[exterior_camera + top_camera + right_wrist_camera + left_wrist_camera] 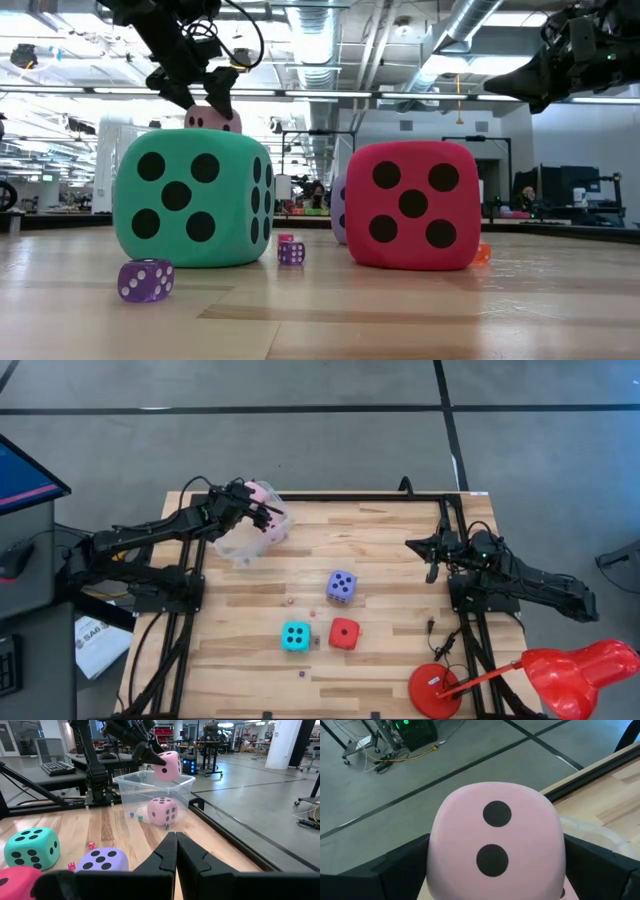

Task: Pick & Place Dice
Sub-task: Put the large pink dice into the transparent container

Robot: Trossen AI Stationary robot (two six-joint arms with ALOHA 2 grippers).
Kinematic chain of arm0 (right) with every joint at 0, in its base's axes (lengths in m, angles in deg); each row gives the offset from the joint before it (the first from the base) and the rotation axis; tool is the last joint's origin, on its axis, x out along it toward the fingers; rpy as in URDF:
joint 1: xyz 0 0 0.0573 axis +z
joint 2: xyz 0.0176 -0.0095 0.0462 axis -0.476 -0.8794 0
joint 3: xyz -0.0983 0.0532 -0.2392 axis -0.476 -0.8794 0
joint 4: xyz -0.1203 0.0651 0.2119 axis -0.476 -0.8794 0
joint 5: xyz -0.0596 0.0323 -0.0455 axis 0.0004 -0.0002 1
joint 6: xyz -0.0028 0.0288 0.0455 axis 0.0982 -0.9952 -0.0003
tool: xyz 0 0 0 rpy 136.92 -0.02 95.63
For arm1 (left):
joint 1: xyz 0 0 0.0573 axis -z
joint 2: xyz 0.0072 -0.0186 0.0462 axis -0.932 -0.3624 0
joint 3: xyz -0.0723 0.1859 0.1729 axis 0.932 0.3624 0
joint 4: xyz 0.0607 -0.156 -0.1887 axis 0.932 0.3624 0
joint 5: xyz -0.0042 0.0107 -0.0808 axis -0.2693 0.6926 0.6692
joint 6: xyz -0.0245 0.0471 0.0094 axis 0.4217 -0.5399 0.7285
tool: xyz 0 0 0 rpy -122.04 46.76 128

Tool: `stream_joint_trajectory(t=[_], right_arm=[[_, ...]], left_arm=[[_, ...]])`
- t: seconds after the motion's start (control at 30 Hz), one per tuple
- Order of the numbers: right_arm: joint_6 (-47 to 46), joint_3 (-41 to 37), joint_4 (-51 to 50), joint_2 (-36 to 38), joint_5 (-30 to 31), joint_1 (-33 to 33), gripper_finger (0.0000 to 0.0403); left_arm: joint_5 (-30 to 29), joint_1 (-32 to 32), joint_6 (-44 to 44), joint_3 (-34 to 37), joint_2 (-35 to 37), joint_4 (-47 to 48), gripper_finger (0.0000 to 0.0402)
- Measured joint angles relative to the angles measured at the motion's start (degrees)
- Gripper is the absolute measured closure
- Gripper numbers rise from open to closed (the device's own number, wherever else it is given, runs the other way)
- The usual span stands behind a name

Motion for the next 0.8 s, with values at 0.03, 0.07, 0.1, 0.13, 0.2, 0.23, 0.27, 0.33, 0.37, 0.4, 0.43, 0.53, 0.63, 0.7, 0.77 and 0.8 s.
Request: stream_joint_trajectory(t=[0.03,0.07,0.1,0.13,0.2,0.23,0.27,0.33,0.37,0.4,0.43,0.53,0.63,0.7,0.77,0.8], right_arm=[[0.0,0.0,0.0,0.0,0.0,0.01,0.0403],[0.0,0.0,0.0,0.0,0.0,0.0,0.0403],[0.0,0.0,0.0,0.0,0.0,0.02,0.0403],[0.0,0.0,0.0,0.0,0.0,0.0,0.0403],[0.0,0.0,0.0,0.0,0.0,0.02,0.0403],[0.0,0.0,0.0,0.0,0.0,0.02,0.0403],[0.0,0.0,0.0,-0.02,0.0,0.01,0.0403],[0.0,0.0,0.0,-0.01,0.0,0.01,0.0403],[0.0,0.0,0.0,0.0,0.0,0.02,0.0403],[0.0,0.0,0.0,-0.01,0.0,0.02,0.0403],[0.0,0.0,0.0,-0.01,0.0,0.0,0.0403],[0.0,0.0,0.0,0.0,0.0,0.02,0.0403],[0.0,0.0,0.0,-0.01,0.0,0.02,0.0403],[0.0,0.0,0.0,0.0,0.0,0.01,0.0403],[0.0,0.0,0.0,0.0,0.0,0.02,0.0403],[0.0,0.0,0.0,0.0,0.0,0.02,0.0403]], left_arm=[[-0.11,-0.01,0.0,0.0,0.0,0.0,0.0003],[-0.16,-0.02,0.0,0.0,0.0,0.0,0.0003],[-0.16,-0.02,-0.02,0.0,0.0,0.0,0.0002],[-0.22,-0.02,0.0,0.0,0.0,0.0,0.0002],[-1.37,-0.01,-0.05,0.0,0.0,-0.02,0.0003],[-2.4,0.0,-0.04,0.02,0.0,0.0,0.0003],[-3.39,0.0,-0.04,0.02,0.0,0.04,0.0002],[-5.19,-0.02,-0.04,0.02,0.0,0.34,0.0002],[-5.86,-0.02,-0.04,0.02,0.0,0.47,0.0003],[-6.4,-0.01,-0.04,0.02,0.0,0.45,0.0003],[-6.66,-0.01,-0.04,0.02,0.0,0.42,0.0003],[-6.76,0.0,0.08,0.02,0.0,0.44,0.0002],[-6.74,0.0,0.09,0.02,0.0,0.44,0.0003],[-6.74,0.0,0.09,0.02,0.0,0.44,0.0002],[-6.74,0.0,0.11,0.02,0.0,0.44,0.0002],[-6.74,0.0,0.14,0.02,0.0,0.44,0.0002]])
